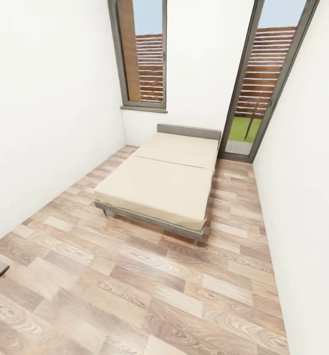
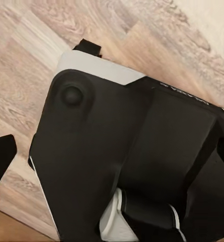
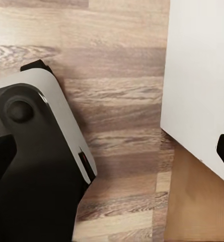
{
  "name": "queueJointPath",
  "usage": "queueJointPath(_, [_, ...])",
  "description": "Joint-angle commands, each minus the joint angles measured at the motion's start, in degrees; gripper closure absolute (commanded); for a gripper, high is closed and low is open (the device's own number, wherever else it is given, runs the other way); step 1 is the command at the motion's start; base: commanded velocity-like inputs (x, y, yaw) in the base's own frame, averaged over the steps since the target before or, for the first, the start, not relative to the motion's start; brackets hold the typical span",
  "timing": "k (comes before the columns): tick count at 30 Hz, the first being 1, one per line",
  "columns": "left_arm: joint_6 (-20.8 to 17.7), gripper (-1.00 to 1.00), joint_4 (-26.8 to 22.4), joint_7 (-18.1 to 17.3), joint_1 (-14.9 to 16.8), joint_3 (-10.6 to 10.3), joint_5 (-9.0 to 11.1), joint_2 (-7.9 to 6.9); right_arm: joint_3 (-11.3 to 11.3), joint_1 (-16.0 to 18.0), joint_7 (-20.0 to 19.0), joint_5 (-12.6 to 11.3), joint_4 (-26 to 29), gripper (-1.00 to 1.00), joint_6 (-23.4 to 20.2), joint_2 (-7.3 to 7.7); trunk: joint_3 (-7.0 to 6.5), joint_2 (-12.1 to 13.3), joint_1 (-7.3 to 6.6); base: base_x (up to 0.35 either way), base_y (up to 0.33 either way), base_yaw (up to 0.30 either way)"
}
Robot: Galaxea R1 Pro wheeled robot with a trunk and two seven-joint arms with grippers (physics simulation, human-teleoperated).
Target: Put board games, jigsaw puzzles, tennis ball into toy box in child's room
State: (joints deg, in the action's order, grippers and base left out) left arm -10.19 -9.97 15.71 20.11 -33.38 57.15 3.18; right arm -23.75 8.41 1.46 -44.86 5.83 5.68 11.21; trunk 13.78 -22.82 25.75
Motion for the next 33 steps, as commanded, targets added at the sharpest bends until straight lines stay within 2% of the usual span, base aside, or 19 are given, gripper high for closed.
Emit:
queueJointPath(1, [1.04, -1.0, -0.1, 0.38, -1.2, -0.43, 0.1, -0.04, -0.54, -0.24, 0.13, -0.48, -0.16, -1.0, 0.65, -0.06, 0.09, -0.1, 0.04, 0.0, 0.0, -0.289])
queueJointPath(5, [4.09, -1.0, 0.01, 0.35, -4.4, -0.27, -0.23, -0.12, -0.59, -0.75, 0.13, -0.57, -0.52, -1.0, 1.66, -0.18, 0.09, -0.1, 0.04, 0.0, 0.0, -0.289])
queueJointPath(8, [4.99, -1.0, 0.03, 0.34, -5.49, -0.2, -0.27, -0.17, -0.59, -0.86, 0.13, -0.6, -0.6, -1.0, 1.86, -0.21, 0.09, -0.1, 0.04, 0.0, 0.0, -0.289])
queueJointPath(11, [7.11, -1.0, 0.1, 0.36, -8.75, -0.07, -0.41, -0.61, -0.54, -1.05, 0.25, -0.62, -0.75, -1.0, 1.91, -0.26, 0.09, -0.1, 0.04, 0.0, 0.0, -0.231])
queueJointPath(15, [7.89, -1.0, 0.19, 0.37, -11.01, -0.05, -0.51, -1.13, -0.39, -1.12, 0.31, -0.73, -0.79, -1.0, 1.85, -0.45, 0.09, -0.1, 0.04, 0.0, 0.0, -0.145])
queueJointPath(17, [8.4, -1.0, 0.26, 0.37, -13.6, -0.04, -0.57, -1.69, -0.26, -1.18, 0.34, -0.77, -0.83, -1.0, 1.79, -1.16, 0.09, -0.1, 0.04, 0.0, 0.0, -0.087])
queueJointPath(18, [8.4, -1.0, 0.26, 0.37, -13.6, -0.04, -0.57, -1.69, -0.26, -1.18, 0.34, -0.77, -0.83, -1.0, 1.79, -1.16, 0.09, -0.1, 0.04, 0.0, 0.0, -0.077])
queueJointPath(20, [8.72, -1.0, 0.31, 0.37, -16.23, -0.03, -0.63, -2.26, -0.16, -1.25, 0.36, -0.78, -0.86, -1.0, 1.74, -2.32, 0.09, -0.1, 0.04, 0.0, 0.0, -0.055])
queueJointPath(21, [8.72, -1.0, 0.31, 0.37, -16.23, -0.03, -0.63, -2.26, -0.16, -1.25, 0.36, -0.78, -0.86, -1.0, 1.74, -2.32, 0.09, -0.1, 0.04, 0.0, 0.0, -0.049])
queueJointPath(23, [8.93, -1.0, 0.34, 0.38, -18.62, -0.03, -0.66, -2.85, -0.09, -1.28, 0.37, -0.79, -0.87, -1.0, 1.73, -3.59, 0.09, -0.1, 0.04, 0.0, 0.0, -0.035])
queueJointPath(26, [9.01, -1.0, 0.35, 0.38, -19.67, -0.03, -0.68, -3.15, -0.09, -1.28, 0.37, -0.8, -0.88, -1.0, 1.71, -4.21, 0.09, -0.1, 0.04, 0.0, 0.0, -0.027])
queueJointPath(28, [9.12, -1.0, 0.36, 0.38, -21.38, -0.02, -0.69, -3.62, -0.08, -1.28, 0.38, -0.78, -0.89, -1.0, 1.69, -5.58, 0.09, -0.1, 0.04, 0.0, 0.0, -0.018])
queueJointPath(29, [9.12, -1.0, 0.36, 0.38, -21.38, -0.02, -0.69, -3.62, -0.08, -1.28, 0.38, -0.78, -0.89, -1.0, 1.69, -5.58, 0.09, -0.1, 0.04, 0.0, 0.0, -0.016])
queueJointPath(31, [9.18, -1.0, 0.37, 0.38, -22.51, 0.0, -0.71, -3.94, -0.05, -1.28, 0.38, -0.75, -0.89, -1.0, 1.7, -6.87, 0.09, -0.1, 0.04, 0.0, 0.0, -0.012])
queueJointPath(33, [9.21, -1.0, 0.38, 0.38, -22.9, 0.01, -0.73, -4.03, -0.03, -1.29, 0.38, -0.75, -0.9, -1.0, 1.7, -7.38, 0.09, -0.1, 0.04, 0.0, 0.0, -0.009])
